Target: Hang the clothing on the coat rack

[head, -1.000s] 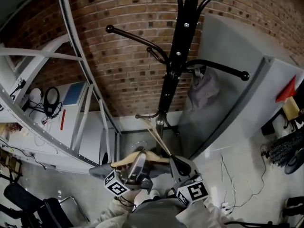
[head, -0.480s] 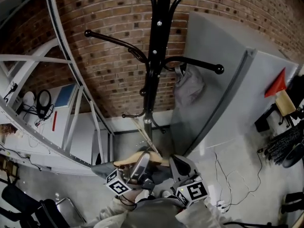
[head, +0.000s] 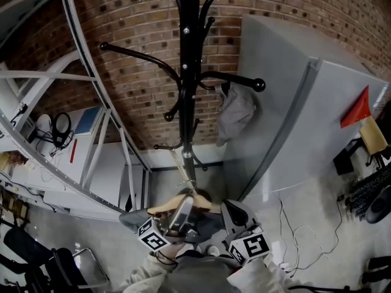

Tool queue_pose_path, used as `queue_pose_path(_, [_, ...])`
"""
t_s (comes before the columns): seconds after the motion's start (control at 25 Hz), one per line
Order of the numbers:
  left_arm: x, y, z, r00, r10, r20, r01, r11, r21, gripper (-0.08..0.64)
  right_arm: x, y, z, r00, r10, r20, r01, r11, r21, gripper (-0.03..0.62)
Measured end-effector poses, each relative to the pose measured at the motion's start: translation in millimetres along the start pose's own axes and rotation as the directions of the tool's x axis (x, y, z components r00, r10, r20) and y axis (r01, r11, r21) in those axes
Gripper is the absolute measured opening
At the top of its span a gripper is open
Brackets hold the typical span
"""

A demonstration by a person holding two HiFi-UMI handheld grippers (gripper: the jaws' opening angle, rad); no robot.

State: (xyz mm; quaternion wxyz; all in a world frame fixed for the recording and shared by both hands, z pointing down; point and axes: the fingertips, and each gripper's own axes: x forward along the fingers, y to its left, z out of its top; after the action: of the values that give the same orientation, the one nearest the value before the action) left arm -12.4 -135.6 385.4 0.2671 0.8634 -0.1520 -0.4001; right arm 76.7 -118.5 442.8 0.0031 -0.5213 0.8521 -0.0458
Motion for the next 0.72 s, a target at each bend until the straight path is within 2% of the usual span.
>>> queue_pose_path(0.72, [22,10,42,0.998,-0.054,-0.012,0.055,0.998,0.029,0.104,28,7,21,0.998,-0.028,0.051,0.027,0.999,0.017,0.023])
